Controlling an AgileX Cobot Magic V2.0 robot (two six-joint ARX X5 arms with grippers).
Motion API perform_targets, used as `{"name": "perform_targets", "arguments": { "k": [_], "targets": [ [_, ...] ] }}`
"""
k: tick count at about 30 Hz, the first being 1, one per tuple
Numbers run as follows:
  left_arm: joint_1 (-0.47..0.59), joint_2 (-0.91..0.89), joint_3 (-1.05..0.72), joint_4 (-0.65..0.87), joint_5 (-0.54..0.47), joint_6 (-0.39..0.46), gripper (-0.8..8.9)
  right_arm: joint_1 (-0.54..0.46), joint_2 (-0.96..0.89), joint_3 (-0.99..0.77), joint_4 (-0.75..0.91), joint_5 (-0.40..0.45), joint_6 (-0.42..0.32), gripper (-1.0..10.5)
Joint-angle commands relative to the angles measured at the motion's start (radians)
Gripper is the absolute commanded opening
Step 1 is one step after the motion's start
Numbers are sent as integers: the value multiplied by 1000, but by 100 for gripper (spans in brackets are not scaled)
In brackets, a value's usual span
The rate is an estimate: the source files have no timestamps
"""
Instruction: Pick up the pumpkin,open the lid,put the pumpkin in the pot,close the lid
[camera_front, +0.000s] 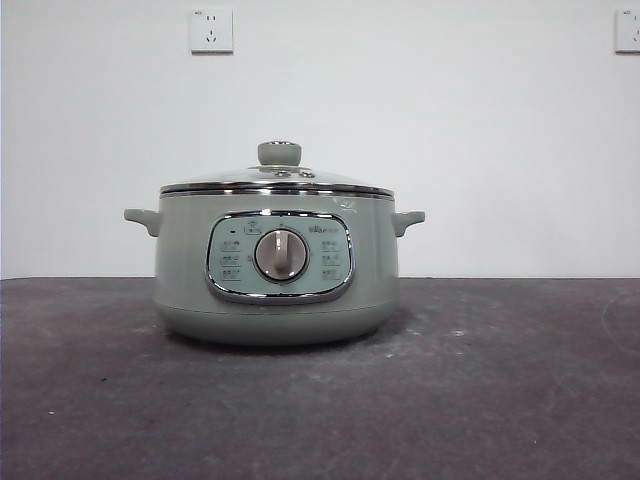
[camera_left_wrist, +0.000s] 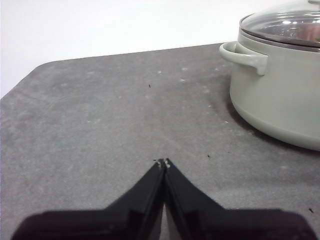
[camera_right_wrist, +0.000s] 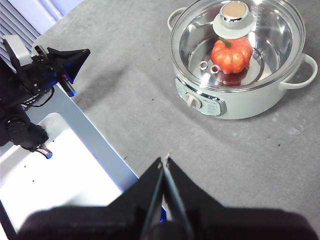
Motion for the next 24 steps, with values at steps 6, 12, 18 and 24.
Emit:
{"name": "perform_targets", "arguments": {
  "k": [6,12,18,24],
  "targets": [
    [3,-3,-15,2,2,-6,-4,2,-3,-1,-14,2,9,1],
    [3,-3,-15,2,1,-6,-4,2,-3,-1,-11,4,-11,1],
    [3,-3,-15,2,2,-6,-4,-100,-48,-2,103,20,-177,1],
    [3,-3,-15,2,1,-6,-4,-348,-173,-90,397,-172,-134,1]
  ]
}}
